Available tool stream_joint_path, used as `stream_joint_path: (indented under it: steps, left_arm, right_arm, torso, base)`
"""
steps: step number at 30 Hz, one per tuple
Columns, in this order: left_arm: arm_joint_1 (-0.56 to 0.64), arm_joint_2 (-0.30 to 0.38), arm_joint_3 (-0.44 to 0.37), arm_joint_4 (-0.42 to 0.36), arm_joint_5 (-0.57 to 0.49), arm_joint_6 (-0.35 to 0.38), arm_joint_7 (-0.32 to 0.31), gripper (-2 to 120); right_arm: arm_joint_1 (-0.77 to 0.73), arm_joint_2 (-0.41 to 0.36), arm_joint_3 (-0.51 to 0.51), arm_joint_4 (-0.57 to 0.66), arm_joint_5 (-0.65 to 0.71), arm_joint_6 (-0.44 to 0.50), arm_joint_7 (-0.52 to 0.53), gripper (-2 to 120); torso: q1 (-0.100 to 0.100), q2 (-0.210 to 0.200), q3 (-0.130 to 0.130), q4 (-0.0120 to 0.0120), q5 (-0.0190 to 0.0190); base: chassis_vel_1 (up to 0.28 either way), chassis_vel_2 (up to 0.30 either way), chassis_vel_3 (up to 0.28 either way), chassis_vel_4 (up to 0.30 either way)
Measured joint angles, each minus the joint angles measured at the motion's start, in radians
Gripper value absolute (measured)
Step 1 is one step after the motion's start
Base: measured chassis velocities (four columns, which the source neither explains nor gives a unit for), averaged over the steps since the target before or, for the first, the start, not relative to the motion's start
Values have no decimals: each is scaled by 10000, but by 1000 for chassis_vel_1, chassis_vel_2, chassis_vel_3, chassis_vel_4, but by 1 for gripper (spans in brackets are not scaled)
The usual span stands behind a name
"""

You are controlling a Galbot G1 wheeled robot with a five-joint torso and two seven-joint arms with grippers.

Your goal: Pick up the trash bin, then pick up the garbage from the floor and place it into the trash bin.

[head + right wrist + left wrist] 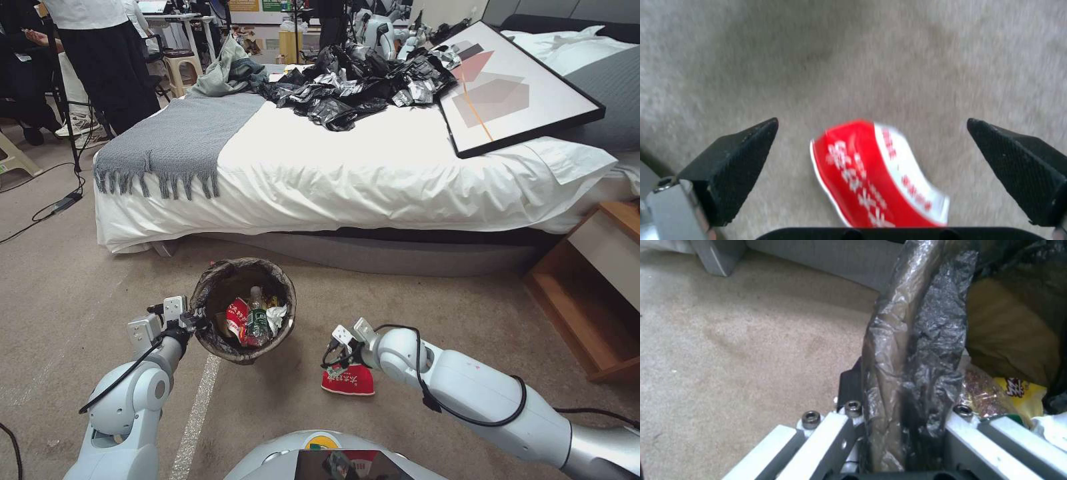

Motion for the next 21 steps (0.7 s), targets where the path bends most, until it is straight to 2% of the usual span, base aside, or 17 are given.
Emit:
stream_joint_path:
  steps: [9,21]
  left_arm:
    - [29,11,-11,24,31,-1,40,0]
    - [27,-6,19,23,48,-2,44,0]
  right_arm:
    - [-624,-71,513,-258,-298,5,-69,100]
    - [-420,252,399,-1099,-513,8,-480,100]
  torso:
    - [0,0,0,3,-1]
    - [0,0,0,3,-1]
  base:
    - [0,0,0,0]
    - [0,0,0,0]
